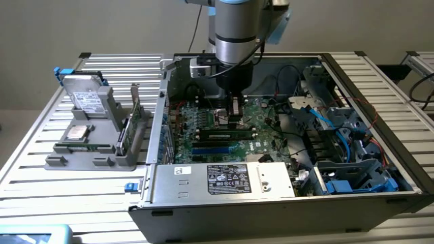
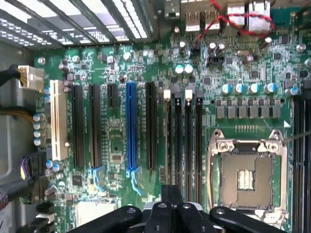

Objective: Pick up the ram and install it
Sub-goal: 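Press down the ram until it locks into place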

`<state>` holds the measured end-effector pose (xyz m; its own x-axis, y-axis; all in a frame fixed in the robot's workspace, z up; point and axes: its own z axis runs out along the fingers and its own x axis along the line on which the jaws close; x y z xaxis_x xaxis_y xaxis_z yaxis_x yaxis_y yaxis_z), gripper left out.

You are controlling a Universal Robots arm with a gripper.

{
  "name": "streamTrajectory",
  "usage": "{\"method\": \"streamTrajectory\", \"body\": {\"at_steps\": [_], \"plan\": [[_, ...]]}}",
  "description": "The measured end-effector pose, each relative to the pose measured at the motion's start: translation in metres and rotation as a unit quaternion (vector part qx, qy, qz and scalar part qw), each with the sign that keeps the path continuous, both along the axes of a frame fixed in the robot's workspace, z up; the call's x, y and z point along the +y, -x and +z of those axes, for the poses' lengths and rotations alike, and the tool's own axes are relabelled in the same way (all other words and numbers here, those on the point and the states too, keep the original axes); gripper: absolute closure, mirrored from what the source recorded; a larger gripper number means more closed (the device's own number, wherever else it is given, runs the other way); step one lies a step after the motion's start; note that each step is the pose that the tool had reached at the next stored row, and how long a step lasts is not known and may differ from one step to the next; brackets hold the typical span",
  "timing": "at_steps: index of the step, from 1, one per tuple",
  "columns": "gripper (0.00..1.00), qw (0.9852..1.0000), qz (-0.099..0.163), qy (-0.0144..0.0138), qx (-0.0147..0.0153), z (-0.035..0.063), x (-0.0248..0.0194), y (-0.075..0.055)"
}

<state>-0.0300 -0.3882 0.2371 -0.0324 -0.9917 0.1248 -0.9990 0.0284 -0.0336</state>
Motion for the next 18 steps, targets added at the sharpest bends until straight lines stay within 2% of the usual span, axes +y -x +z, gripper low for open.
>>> {"method": "streamTrajectory", "body": {"at_steps": [3,7,18], "plan": [[0.89,1.0000,0.000,0.0001,-0.0019,0.0000,0.0000,0.012],[0.89,1.0000,0.000,0.0000,-0.0038,-0.0015,-0.0002,0.020],[0.89,1.0000,0.000,0.0001,-0.0047,-0.0099,-0.0003,0.025]]}}
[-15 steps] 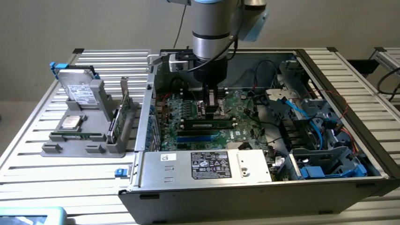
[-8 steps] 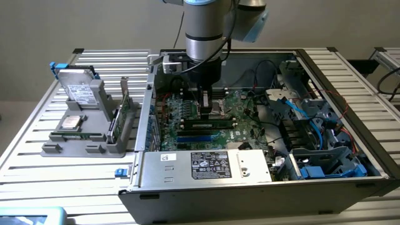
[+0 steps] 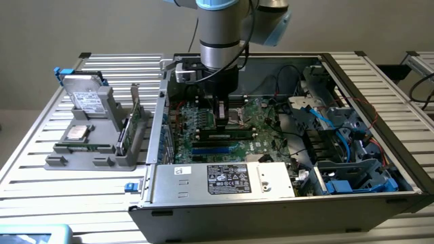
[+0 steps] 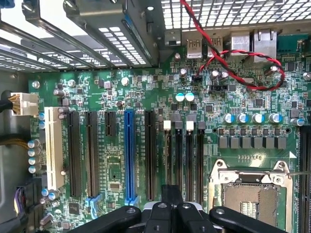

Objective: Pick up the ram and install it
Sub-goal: 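Press down the ram until it locks into place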

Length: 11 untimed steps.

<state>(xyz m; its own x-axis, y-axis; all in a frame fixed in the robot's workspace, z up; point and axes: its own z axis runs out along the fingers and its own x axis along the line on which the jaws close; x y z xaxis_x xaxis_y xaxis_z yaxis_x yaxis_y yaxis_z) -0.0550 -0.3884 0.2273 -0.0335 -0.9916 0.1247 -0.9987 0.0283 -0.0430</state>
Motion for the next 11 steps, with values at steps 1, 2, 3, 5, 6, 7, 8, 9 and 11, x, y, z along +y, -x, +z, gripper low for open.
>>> {"method": "streamTrajectory", "body": {"at_steps": [1,2,3,5,6,7,8,9,11], "plan": [[0.89,1.0000,0.000,0.0002,0.0001,-0.0004,0.0000,0.0000],[0.89,1.0000,0.000,0.0002,0.0002,-0.0010,-0.0001,0.0001],[0.89,1.0000,0.000,0.0003,0.0002,-0.0016,-0.0001,0.0001],[0.89,1.0000,0.000,0.0001,0.0002,-0.0024,-0.0001,0.0001],[0.89,1.0000,0.000,-0.0001,0.0001,-0.0028,0.0000,0.0001],[0.89,1.0000,0.000,0.0001,0.0001,-0.0030,-0.0001,0.0001],[0.89,1.0000,0.000,0.0002,0.0001,-0.0032,-0.0001,0.0001],[0.89,1.0000,0.000,0.0002,0.0002,-0.0033,-0.0001,0.0001],[0.89,1.0000,0.000,0.0001,0.0001,-0.0034,0.0000,0.0000]]}}
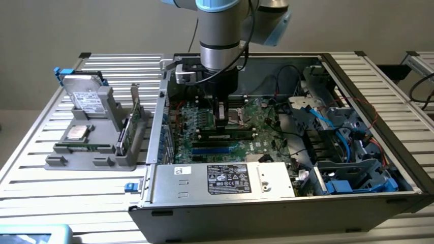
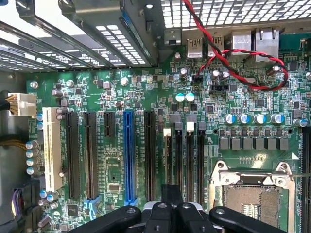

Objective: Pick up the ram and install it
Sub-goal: 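Press down the ram until it locks into place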

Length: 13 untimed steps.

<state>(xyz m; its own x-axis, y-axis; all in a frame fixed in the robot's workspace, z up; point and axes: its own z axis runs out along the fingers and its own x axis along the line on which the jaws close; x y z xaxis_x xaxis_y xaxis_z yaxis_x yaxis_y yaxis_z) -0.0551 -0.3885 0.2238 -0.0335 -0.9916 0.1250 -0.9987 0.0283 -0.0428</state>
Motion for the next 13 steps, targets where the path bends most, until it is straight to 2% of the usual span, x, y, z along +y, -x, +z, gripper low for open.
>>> {"method": "streamTrajectory", "body": {"at_steps": [3,6,13], "plan": [[0.89,1.0000,0.000,-0.0012,-0.0009,0.0015,0.0003,-0.001],[0.89,1.0000,0.000,-0.0002,-0.0002,0.0076,0.0000,-0.003],[0.89,1.0000,0.000,-0.0002,-0.0001,0.0120,-0.0004,-0.014]]}}
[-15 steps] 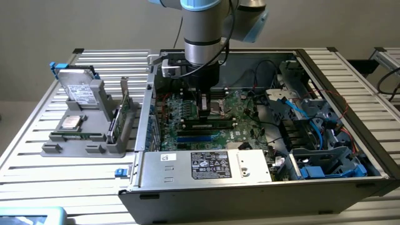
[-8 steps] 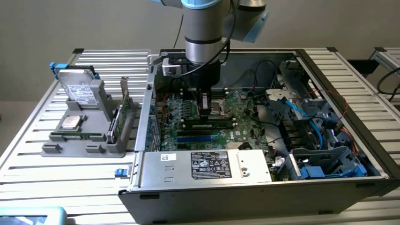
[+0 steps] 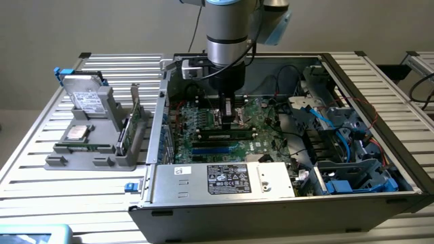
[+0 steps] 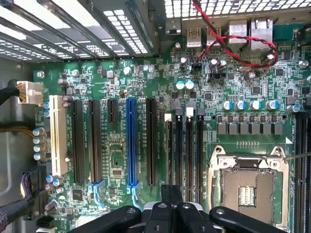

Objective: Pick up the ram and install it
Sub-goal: 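Press down the ram until it locks into place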

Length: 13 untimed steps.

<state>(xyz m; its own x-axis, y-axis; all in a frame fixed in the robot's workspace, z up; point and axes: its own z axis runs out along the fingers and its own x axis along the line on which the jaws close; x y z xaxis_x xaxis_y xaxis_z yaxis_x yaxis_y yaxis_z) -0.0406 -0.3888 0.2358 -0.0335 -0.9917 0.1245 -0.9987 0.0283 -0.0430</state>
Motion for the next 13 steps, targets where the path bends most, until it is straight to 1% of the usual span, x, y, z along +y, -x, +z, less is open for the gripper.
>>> {"method": "streamTrajectory", "body": {"at_steps": [2,10,13], "plan": [[0.89,1.0000,0.000,-0.0001,-0.0001,0.0002,-0.0002,-0.0021],[0.89,1.0000,0.000,0.0000,0.0001,0.0003,-0.0003,-0.0023],[0.89,0.9999,-0.011,0.0002,0.0001,0.0004,-0.0003,-0.0023]]}}
